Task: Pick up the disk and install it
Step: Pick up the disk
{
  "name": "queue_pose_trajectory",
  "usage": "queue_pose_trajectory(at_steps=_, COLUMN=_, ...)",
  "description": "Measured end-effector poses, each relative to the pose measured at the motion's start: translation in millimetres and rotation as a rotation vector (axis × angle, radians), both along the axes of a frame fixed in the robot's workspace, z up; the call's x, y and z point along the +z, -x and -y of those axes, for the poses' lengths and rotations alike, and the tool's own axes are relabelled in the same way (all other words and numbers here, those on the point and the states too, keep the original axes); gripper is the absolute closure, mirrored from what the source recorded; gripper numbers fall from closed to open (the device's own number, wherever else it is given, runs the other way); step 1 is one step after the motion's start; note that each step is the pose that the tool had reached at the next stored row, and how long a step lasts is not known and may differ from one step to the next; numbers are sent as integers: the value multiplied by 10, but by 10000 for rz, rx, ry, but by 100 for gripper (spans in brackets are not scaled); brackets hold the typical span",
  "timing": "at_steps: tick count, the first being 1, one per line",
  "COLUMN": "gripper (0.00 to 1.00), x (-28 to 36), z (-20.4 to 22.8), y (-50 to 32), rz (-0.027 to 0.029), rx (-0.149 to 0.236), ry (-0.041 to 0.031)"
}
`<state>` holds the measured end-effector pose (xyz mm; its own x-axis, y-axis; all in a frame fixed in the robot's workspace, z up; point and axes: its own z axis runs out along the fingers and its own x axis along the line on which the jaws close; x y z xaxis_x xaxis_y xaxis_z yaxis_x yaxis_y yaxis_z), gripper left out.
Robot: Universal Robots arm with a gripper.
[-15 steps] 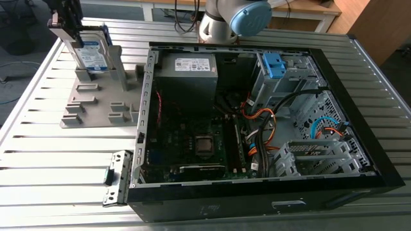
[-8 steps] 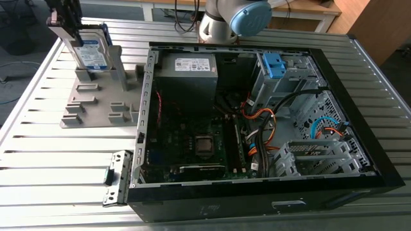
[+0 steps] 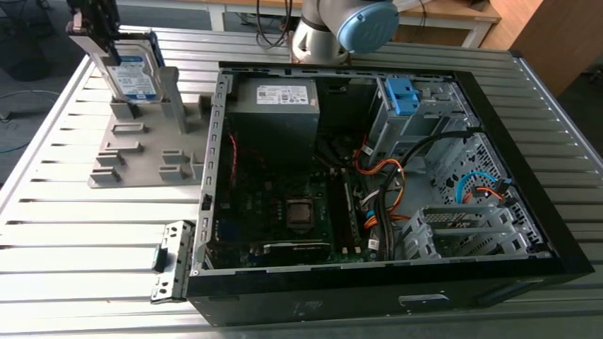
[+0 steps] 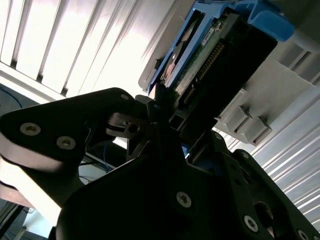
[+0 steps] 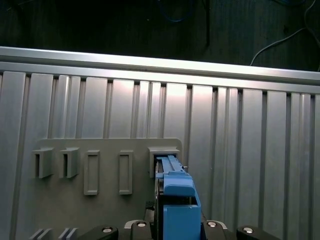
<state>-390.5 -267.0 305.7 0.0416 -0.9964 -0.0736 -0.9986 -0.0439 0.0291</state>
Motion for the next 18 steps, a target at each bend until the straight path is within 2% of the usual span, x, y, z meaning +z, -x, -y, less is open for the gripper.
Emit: queue_pose_trajectory(at_steps=18, gripper=64, x=104, z=0, y=0, rz=0, rx=0, ry=-1)
